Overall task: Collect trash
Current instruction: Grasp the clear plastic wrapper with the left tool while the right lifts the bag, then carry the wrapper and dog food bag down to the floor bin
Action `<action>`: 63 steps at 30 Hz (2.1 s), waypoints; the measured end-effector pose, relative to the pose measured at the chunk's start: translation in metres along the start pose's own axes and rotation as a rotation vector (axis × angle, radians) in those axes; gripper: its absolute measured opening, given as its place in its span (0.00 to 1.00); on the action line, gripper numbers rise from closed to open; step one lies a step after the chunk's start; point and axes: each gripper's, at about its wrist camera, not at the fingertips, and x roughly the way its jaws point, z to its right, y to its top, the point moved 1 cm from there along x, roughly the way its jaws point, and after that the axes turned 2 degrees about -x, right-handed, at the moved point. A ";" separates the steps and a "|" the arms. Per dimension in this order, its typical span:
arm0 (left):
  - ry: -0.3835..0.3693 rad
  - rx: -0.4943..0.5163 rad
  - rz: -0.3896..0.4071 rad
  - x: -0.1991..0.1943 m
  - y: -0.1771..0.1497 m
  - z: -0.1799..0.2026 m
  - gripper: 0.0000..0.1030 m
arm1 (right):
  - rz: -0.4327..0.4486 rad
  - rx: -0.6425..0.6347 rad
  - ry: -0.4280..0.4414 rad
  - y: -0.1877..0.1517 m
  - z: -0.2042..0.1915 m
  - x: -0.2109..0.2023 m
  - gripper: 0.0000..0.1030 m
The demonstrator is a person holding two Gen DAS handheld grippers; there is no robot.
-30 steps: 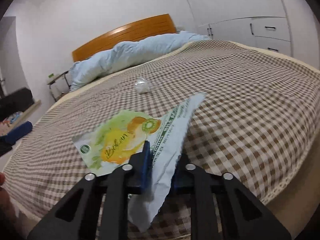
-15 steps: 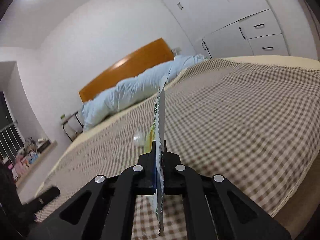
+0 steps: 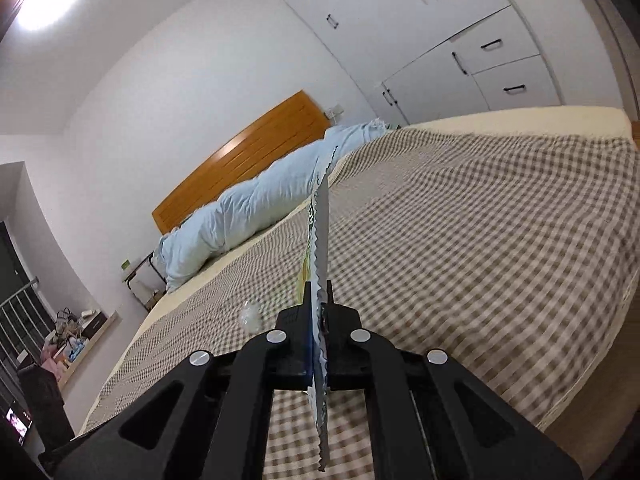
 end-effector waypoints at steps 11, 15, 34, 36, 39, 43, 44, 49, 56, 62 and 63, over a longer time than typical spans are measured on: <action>0.074 0.055 -0.107 0.086 0.078 0.024 0.93 | 0.133 0.110 -0.079 0.037 0.064 -0.029 0.03; 0.132 0.059 -0.200 0.134 0.089 0.023 0.93 | 0.191 0.169 -0.105 0.045 0.086 -0.043 0.03; 0.327 -0.016 -0.350 0.242 0.113 -0.001 0.32 | 0.212 0.191 -0.146 0.049 0.108 -0.064 0.03; 0.332 0.022 -0.326 0.233 0.113 0.011 0.32 | 0.212 0.193 -0.142 0.049 0.107 -0.064 0.03; 0.324 0.058 -0.312 0.219 0.112 0.020 0.32 | 0.212 0.196 -0.135 0.048 0.106 -0.065 0.03; 0.314 0.094 -0.299 0.196 0.107 0.037 0.32 | 0.214 0.201 -0.121 0.047 0.103 -0.068 0.03; 0.314 0.100 -0.294 0.190 0.105 0.040 0.32 | 0.214 0.201 -0.117 0.047 0.102 -0.069 0.03; 0.307 0.124 -0.269 0.165 0.107 0.056 0.32 | 0.219 0.196 -0.097 0.046 0.097 -0.075 0.03; 0.301 0.140 -0.244 0.130 0.105 0.069 0.32 | 0.235 0.214 -0.057 0.045 0.093 -0.088 0.03; 0.311 0.138 -0.220 0.101 0.100 0.079 0.32 | 0.264 0.224 -0.017 0.045 0.088 -0.105 0.03; 0.312 0.138 -0.217 0.097 0.099 0.080 0.32 | 0.267 0.222 -0.012 0.044 0.087 -0.107 0.03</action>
